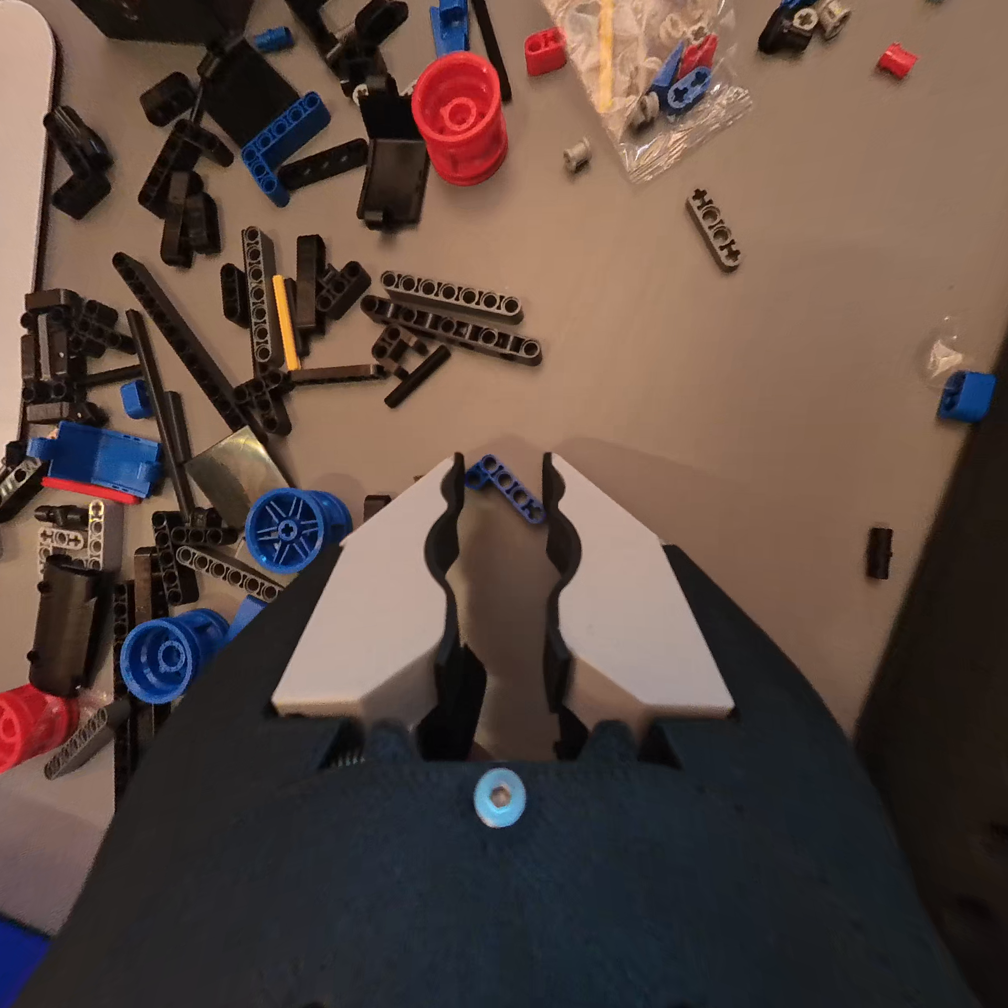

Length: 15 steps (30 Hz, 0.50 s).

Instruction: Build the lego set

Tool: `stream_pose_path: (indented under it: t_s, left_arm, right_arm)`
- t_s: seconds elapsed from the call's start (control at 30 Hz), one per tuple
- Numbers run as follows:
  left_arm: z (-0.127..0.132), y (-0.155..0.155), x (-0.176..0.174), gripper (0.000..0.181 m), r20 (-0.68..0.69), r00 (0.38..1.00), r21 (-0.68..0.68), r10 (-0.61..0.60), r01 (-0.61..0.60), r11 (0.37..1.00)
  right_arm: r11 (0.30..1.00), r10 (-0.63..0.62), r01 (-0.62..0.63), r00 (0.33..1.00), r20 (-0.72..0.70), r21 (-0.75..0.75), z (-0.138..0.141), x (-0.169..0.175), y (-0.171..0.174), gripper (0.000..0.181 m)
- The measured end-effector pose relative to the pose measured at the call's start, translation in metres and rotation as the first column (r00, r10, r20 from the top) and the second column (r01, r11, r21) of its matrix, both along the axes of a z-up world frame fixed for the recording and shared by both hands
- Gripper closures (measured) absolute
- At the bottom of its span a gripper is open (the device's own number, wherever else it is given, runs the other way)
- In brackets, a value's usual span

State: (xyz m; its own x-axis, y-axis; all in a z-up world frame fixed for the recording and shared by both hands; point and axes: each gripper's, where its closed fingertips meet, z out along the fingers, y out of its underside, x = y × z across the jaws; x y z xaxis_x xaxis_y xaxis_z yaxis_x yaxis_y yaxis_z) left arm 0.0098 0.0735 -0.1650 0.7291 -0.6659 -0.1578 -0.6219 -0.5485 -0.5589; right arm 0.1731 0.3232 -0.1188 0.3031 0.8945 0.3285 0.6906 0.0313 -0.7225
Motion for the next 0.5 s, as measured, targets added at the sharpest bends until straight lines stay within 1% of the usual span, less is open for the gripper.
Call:
stream_pose_path:
  t_s: [0.1,0.3,0.5]
  left_arm:
    - [0.003,-0.003,-0.003,0.149,0.009,1.000,0.002,0.011,-0.011,1.000]
    - [-0.001,-0.013,-0.005,0.148,0.011,1.000,-0.021,0.018,-0.018,1.000]
    - [0.003,-0.024,-0.005,0.147,0.016,0.999,-0.023,0.030,-0.030,0.999]
  right_arm:
    - [1.000,0.000,0.000,1.000,-0.001,0.001,0.001,0.000,-0.001,0.163]
    - [1.000,0.005,-0.005,1.000,0.006,0.000,0.000,-0.001,-0.002,0.163]
    - [1.000,0.003,-0.003,1.000,0.006,-0.002,0.000,0.000,-0.001,0.163]
